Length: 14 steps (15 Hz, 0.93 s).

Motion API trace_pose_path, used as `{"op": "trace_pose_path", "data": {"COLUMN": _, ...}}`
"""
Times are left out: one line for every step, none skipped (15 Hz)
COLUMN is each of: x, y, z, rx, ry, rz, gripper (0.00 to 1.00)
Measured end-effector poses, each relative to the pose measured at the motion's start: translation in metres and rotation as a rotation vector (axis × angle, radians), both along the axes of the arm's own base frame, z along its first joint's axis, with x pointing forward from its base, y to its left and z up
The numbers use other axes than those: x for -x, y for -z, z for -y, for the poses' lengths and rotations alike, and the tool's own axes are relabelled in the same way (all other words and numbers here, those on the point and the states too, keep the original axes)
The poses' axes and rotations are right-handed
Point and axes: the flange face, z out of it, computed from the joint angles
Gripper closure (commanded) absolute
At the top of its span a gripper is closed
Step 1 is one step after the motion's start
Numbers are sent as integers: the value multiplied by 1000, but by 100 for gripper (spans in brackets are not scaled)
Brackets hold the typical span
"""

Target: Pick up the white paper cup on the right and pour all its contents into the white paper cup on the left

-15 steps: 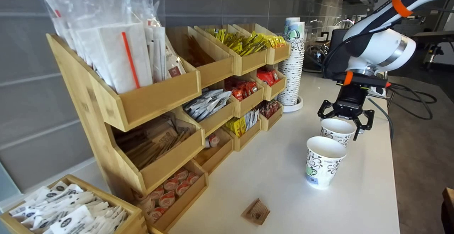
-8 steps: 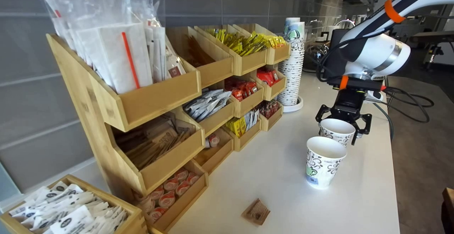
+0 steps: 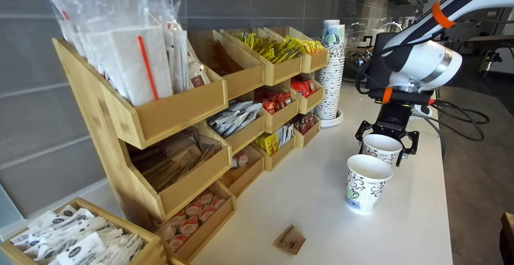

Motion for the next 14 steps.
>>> {"op": "trace_pose_path", "data": {"x": -1, "y": 0, "z": -1, "rx": 0, "ry": 5, "rz": 5, "gripper": 0}}
{"op": "trace_pose_path", "data": {"x": -2, "y": 0, "z": -2, "rx": 2, "ry": 10, "rz": 9, "gripper": 0}}
{"op": "trace_pose_path", "data": {"x": -2, "y": 1, "z": -2, "rx": 4, "ry": 14, "rz": 13, "gripper": 0}}
{"op": "trace_pose_path", "data": {"x": -3, "y": 2, "z": -3, "rx": 7, "ry": 16, "rz": 15, "gripper": 0}}
{"op": "trace_pose_path", "data": {"x": -2, "y": 3, "z": -4, "rx": 9, "ry": 16, "rz": 15, "gripper": 0}}
{"op": "trace_pose_path", "data": {"x": -2, "y": 4, "z": -6, "rx": 12, "ry": 16, "rz": 13, "gripper": 0}}
{"op": "trace_pose_path", "data": {"x": -1, "y": 6, "z": -7, "rx": 15, "ry": 17, "rz": 11, "gripper": 0}}
{"op": "trace_pose_path", "data": {"x": 0, "y": 8, "z": -7, "rx": 18, "ry": 17, "rz": 10, "gripper": 0}}
{"op": "trace_pose_path", "data": {"x": 0, "y": 9, "z": -8, "rx": 20, "ry": 17, "rz": 8, "gripper": 0}}
{"op": "trace_pose_path", "data": {"x": 1, "y": 11, "z": -9, "rx": 22, "ry": 16, "rz": 5, "gripper": 0}}
{"op": "trace_pose_path", "data": {"x": 1, "y": 12, "z": -10, "rx": 22, "ry": 15, "rz": 3, "gripper": 0}}
{"op": "trace_pose_path", "data": {"x": 2, "y": 13, "z": -12, "rx": 21, "ry": 14, "rz": 1, "gripper": 0}}
{"op": "trace_pose_path", "data": {"x": 3, "y": 14, "z": -13, "rx": 20, "ry": 11, "rz": -1, "gripper": 0}}
{"op": "trace_pose_path", "data": {"x": 4, "y": 16, "z": -14, "rx": 19, "ry": 8, "rz": -3, "gripper": 0}}
